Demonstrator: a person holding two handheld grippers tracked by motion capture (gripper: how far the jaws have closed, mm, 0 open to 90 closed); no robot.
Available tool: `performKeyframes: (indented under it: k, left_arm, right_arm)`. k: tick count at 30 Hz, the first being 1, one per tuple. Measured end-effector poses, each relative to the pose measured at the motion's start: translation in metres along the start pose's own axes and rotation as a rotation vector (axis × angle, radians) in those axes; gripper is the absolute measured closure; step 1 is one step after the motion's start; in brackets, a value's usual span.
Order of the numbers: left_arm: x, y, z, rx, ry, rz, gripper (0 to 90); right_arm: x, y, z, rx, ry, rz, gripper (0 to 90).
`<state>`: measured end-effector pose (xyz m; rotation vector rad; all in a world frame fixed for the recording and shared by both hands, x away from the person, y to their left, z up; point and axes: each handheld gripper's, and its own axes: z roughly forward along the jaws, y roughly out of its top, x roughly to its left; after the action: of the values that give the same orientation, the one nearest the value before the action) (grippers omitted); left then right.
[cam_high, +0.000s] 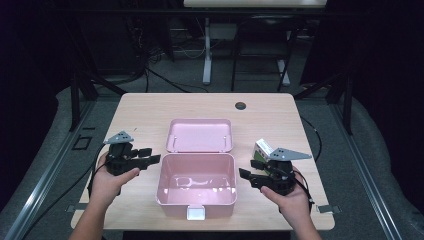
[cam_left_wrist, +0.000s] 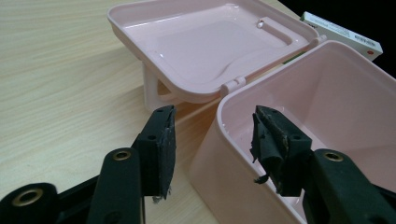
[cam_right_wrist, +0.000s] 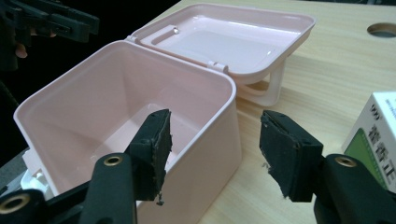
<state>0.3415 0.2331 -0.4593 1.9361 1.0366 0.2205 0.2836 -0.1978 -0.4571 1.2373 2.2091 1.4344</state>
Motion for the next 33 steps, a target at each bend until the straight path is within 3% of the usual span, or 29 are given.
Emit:
performKeyframes:
  k: [4, 9, 15, 21, 26, 29, 33]
  left_arm:
    - [0.001, 0.001, -0.002, 0.004, 0.004, 0.000, 47.0]
    - [0.001, 0.001, -0.002, 0.023, 0.005, 0.027, 43.9]
    - [0.000, 0.003, -0.005, 0.015, 0.008, 0.062, 43.9]
    - [0.001, 0.003, -0.008, -0.002, -0.001, 0.065, 44.0]
    - [0.001, 0.004, -0.010, 0.010, 0.014, 0.078, 44.1]
    - [0.000, 0.004, -0.011, -0.001, 0.032, 0.086, 44.1]
    - [0.001, 0.004, -0.012, 0.004, 0.037, 0.077, 44.1]
  right_arm:
    - [-0.001, 0.004, 0.001, -0.003, -0.012, -0.011, 39.6]
    - [-0.005, 0.007, 0.006, 0.039, -0.004, 0.012, 32.4]
    - [-0.012, 0.015, 0.009, 0.079, -0.026, -0.005, 26.1]
    - [-0.015, 0.026, 0.010, 0.113, -0.051, -0.038, 17.9]
    - [-0.016, 0.037, 0.009, 0.111, -0.045, -0.032, 13.8]
    - [-0.016, 0.042, 0.012, 0.136, -0.041, -0.050, 14.0]
    - [-0.019, 0.046, 0.016, 0.171, -0.074, -0.078, 17.1]
